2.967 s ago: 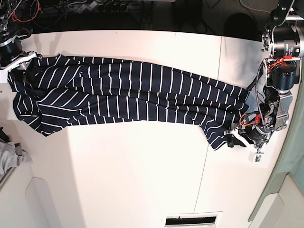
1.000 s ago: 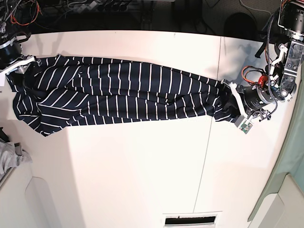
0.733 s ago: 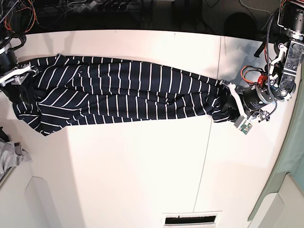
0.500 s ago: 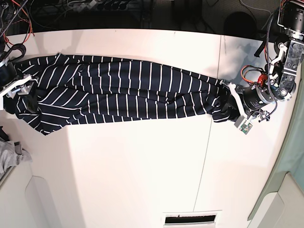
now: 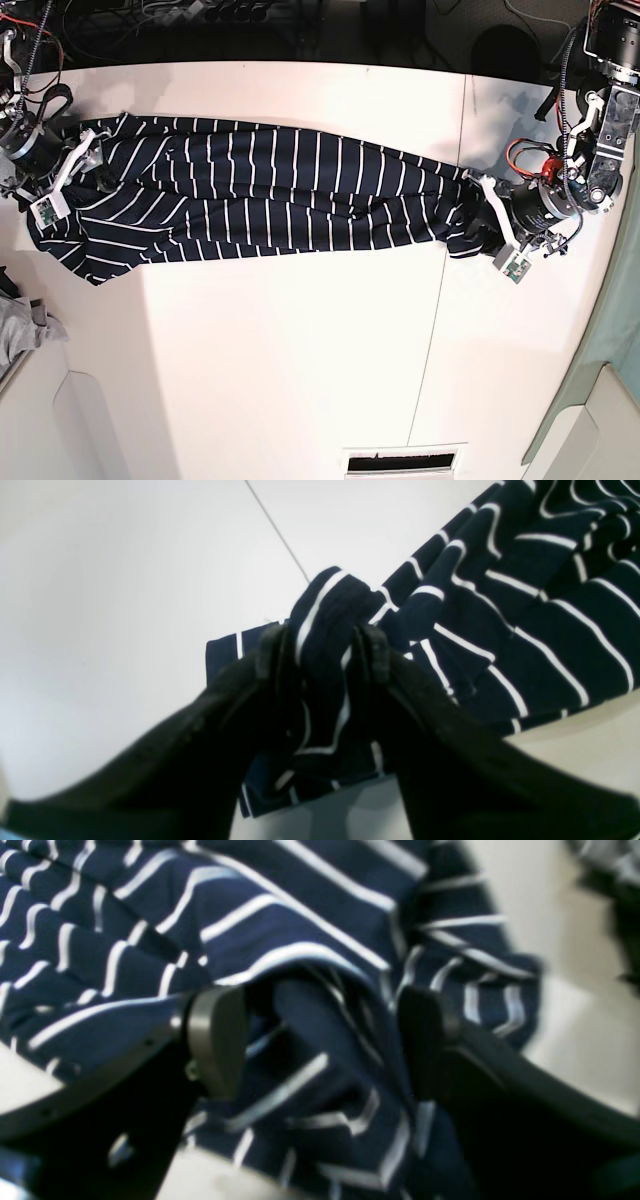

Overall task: Layout the t-shirt on the table in an organized manner, then fold the t-shirt properly
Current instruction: 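Hold both strip ends and pull them apart to flatten the strip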

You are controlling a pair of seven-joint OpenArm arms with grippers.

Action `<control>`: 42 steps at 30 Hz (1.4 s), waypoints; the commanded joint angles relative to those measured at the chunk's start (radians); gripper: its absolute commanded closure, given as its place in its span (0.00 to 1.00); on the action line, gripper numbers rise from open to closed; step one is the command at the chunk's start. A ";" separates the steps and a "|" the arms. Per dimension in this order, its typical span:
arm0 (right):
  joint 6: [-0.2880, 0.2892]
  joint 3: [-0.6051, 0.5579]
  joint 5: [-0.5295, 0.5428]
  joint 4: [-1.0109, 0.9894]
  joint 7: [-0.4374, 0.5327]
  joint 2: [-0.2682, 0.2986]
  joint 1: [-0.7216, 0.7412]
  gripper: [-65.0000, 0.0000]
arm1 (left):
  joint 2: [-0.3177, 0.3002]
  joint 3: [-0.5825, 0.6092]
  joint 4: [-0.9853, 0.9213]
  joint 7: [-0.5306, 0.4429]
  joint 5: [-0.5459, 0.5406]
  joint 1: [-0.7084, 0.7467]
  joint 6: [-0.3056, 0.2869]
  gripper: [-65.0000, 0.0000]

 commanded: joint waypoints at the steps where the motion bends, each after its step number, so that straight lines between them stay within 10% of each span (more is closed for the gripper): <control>1: -0.011 0.001 0.009 -0.010 0.043 0.020 0.021 0.32 | -0.007 -0.008 0.015 -0.018 -0.005 -0.015 0.000 0.65; 3: -0.010 -0.003 0.026 -0.040 0.062 0.019 0.029 0.39 | 0.000 -0.008 0.015 -0.018 -0.005 -0.014 0.000 0.65; 8: -0.010 -0.002 0.046 -0.025 0.061 0.019 0.029 1.00 | 0.016 -0.008 0.015 -0.018 0.006 -0.016 0.012 0.65; 25: 0.010 0.246 0.292 0.375 -0.172 -0.036 -0.194 1.00 | 0.016 -0.008 -0.167 -0.071 0.056 -0.024 0.082 0.65; 42: 0.010 0.318 0.307 0.373 -0.161 -0.061 -0.267 1.00 | 0.016 -0.008 -0.171 -0.071 0.058 -0.024 0.082 0.65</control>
